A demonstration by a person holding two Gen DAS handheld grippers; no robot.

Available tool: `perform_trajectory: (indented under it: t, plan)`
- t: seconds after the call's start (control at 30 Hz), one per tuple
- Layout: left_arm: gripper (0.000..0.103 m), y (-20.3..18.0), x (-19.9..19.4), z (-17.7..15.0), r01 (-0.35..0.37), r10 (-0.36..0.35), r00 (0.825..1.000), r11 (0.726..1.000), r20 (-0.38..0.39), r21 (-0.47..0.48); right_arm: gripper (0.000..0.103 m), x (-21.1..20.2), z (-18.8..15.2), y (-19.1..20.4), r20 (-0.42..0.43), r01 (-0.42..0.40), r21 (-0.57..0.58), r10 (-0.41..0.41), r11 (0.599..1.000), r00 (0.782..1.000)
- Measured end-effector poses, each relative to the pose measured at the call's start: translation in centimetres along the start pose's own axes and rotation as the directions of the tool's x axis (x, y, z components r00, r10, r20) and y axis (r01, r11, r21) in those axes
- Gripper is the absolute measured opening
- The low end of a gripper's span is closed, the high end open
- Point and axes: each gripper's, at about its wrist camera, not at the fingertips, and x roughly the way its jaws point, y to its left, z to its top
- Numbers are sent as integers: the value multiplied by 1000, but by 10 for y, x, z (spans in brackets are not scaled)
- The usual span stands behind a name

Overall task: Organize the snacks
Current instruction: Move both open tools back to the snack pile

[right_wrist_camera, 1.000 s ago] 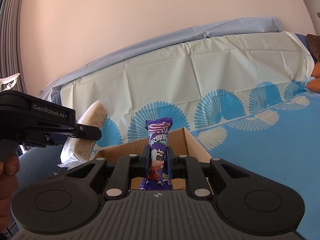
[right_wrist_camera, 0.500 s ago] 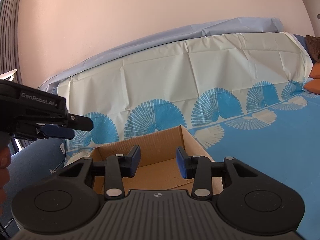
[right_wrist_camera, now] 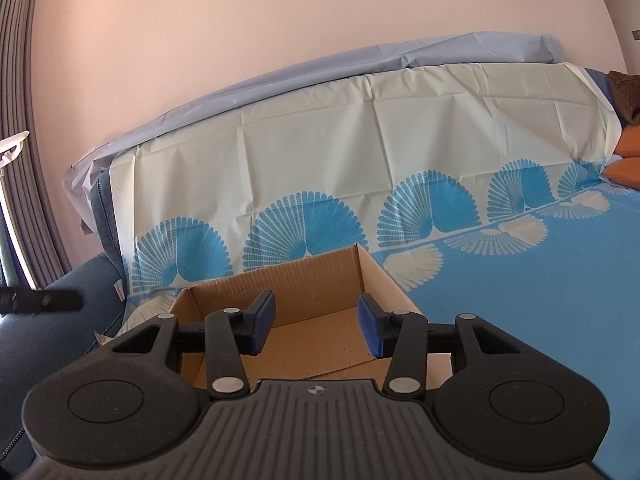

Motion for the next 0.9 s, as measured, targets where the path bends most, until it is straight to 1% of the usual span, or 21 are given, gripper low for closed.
perform_trajectory:
  t: [0.13,0.17,0.23,0.3,0.33,0.37,0.43,0.47,0.63,0.77,0.83,0.87,0.9]
  plan:
    - [63,59,1,-31,-78,83,994,995,-67,69,48,1,-1,6,-13,10,-27,-10,1000,1000]
    - [62,75,3,-37,-99,104,990,993,-91,64,48,1,-1,8,-17,12,-36,-12,999,1000]
    - [58,104,11,-47,-130,131,979,991,-155,17,48,2,-3,12,-26,17,-57,-19,998,999]
    - [40,124,18,-60,-148,138,968,988,-207,-34,48,3,-4,17,-36,22,-75,-25,997,999]
    - [36,130,22,-67,-151,134,963,987,-234,-59,48,3,-5,20,-41,25,-85,-28,996,999]
    - [25,134,25,-70,-147,119,959,985,-257,-95,48,4,-6,23,-45,29,-97,-33,995,998]
    - [24,140,25,-69,-163,124,959,977,-255,-136,48,3,-8,31,-52,34,-127,-41,991,998]
    - [24,140,25,-68,-163,124,959,977,-256,-139,48,3,-9,35,-53,36,-144,-44,989,998]
    - [24,136,23,-66,-112,81,968,986,-237,-122,48,4,-15,54,-63,45,-245,-63,969,996]
    - [24,132,25,-65,-115,87,969,987,-232,-111,48,8,-19,67,-84,43,-315,-73,948,994]
    - [26,129,24,-65,-114,91,971,989,-220,-96,48,9,-21,72,-87,48,-340,-83,939,993]
    - [28,127,23,-65,-109,88,973,990,-214,-88,48,9,-21,73,-87,52,-349,-87,936,992]
    - [32,127,22,-65,-102,83,975,991,-208,-82,48,8,-22,75,-87,55,-358,-92,932,992]
